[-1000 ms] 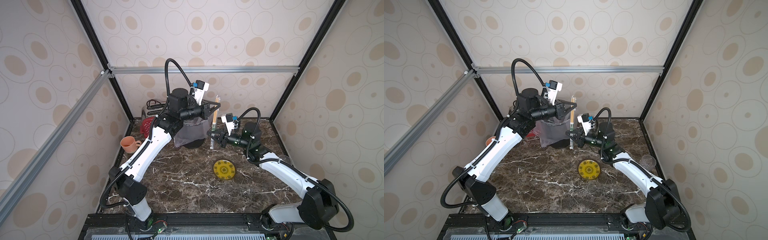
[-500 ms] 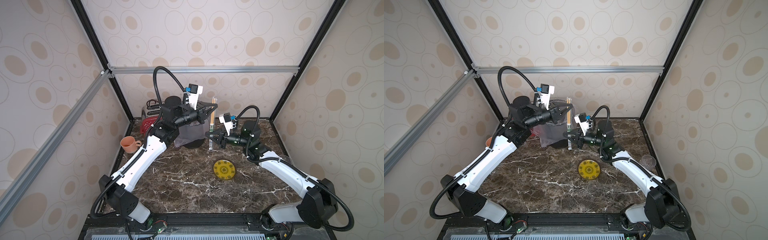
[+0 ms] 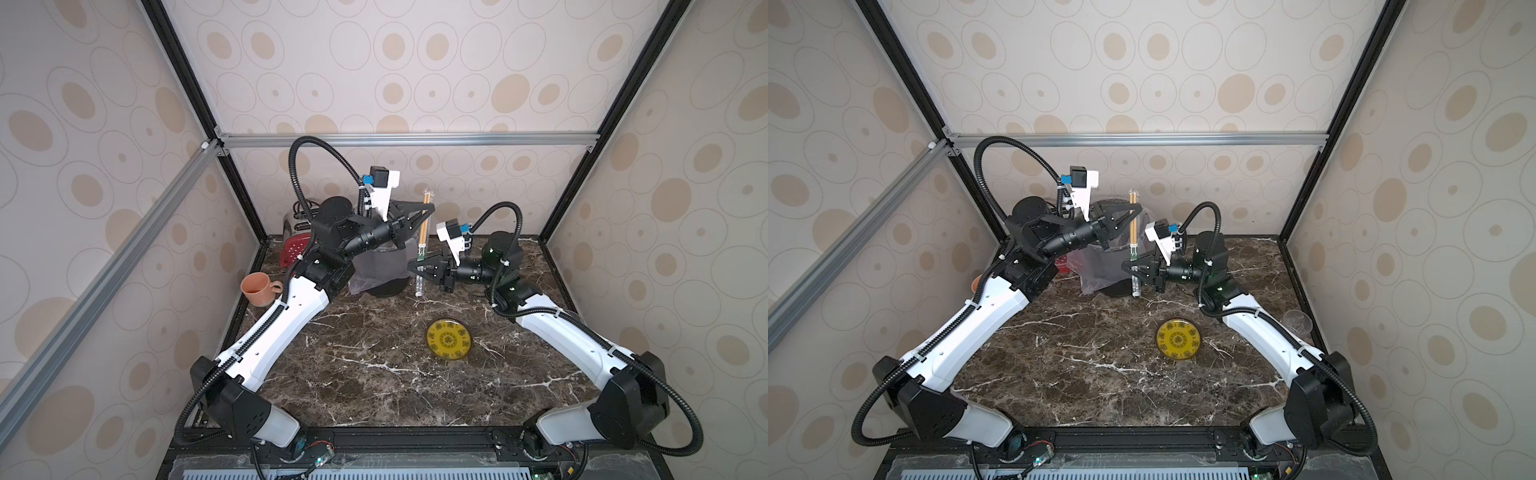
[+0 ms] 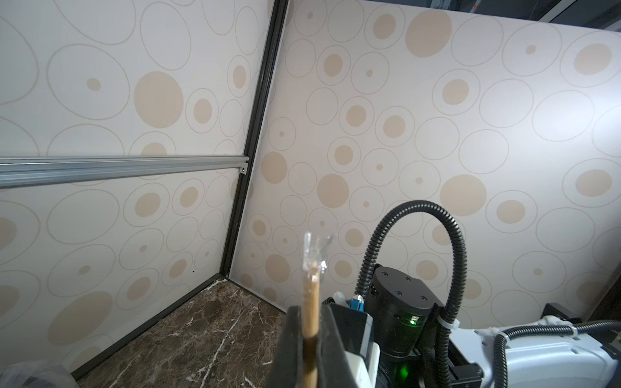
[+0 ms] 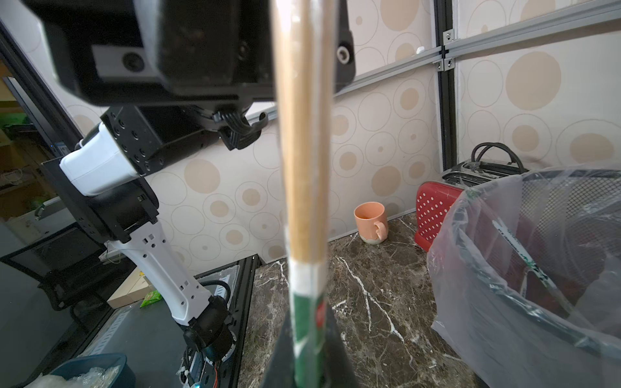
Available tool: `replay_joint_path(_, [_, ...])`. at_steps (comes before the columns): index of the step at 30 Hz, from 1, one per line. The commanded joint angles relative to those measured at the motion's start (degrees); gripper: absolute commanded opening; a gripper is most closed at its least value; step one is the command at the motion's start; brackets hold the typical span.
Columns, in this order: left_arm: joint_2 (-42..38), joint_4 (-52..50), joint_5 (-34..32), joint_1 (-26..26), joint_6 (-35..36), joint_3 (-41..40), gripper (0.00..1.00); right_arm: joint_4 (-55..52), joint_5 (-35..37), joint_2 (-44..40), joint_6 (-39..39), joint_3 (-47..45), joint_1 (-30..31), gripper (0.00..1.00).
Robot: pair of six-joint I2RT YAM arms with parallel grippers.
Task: Remove the packaging of disposable chopsticks
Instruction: Remove the packet bag from the disposable chopsticks.
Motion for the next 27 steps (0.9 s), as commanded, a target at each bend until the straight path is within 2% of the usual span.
replay_joint_path(1, [0.89, -17.75, 12.1, -3.11, 2.28, -5.6, 0.0, 13.08, 8.15, -1.1, 6.12, 7.49, -3.8, 0.0])
replay_joint_path(8, [-0.21, -18.72, 12.1, -3.08, 3.71, -9.8, 0.0, 13.75, 8.18, -0.86, 7.18, 9.09, -4.39, 0.0])
replay_joint_path(19, [-1.58, -15.58, 11.23, -3.2, 2.04, -17.11, 0.0, 11.32, 10.8, 0.45, 6.13, 12.08, -4.61, 0.0])
replay_joint_path(27, [-1.54, -15.7, 11.18, -3.46, 1.74, -18.84, 0.0, 10.8, 11.22, 0.79, 5.78, 12.32, -4.64, 0.0])
